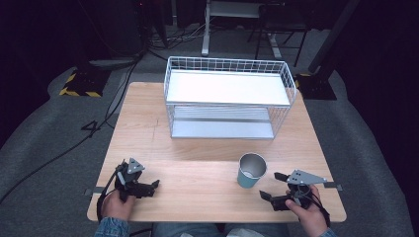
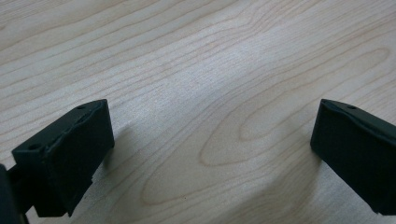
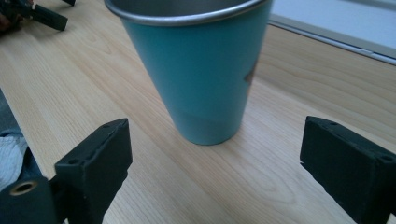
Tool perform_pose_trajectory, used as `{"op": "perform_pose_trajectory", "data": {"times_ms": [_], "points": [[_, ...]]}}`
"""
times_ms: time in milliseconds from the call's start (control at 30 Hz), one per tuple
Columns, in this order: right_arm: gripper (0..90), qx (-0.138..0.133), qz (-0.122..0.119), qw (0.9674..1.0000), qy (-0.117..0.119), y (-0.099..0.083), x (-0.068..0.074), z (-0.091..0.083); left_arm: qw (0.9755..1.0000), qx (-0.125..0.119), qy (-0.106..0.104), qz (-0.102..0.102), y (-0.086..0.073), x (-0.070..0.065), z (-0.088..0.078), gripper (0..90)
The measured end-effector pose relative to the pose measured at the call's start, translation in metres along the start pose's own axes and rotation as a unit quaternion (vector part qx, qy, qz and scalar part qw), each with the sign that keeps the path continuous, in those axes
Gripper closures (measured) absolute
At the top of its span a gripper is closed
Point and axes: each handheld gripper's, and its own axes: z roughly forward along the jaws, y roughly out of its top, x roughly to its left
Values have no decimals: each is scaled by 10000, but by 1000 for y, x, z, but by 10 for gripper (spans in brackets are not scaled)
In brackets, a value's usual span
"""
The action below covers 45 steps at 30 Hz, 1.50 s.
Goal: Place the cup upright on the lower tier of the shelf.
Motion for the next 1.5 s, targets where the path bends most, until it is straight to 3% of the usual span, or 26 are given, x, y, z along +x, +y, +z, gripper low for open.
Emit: {"op": "perform_pose_trajectory", "data": {"times_ms": [467,933,1267,1500], "points": [[107,359,-107,9992,-112,6,9,44,10000,1,-1,-2,0,0,0,0],[108,228,-171,9992,-284,14,9,68,10000,1,-1,-1,0,0,0,0],[163,-162,-314,9988,-344,15,12,70,10000,1,-2,-1,0,0,0,0],[203,-258,-309,9985,-380,14,13,70,10000,1,-1,-1,0,0,0,0]]}}
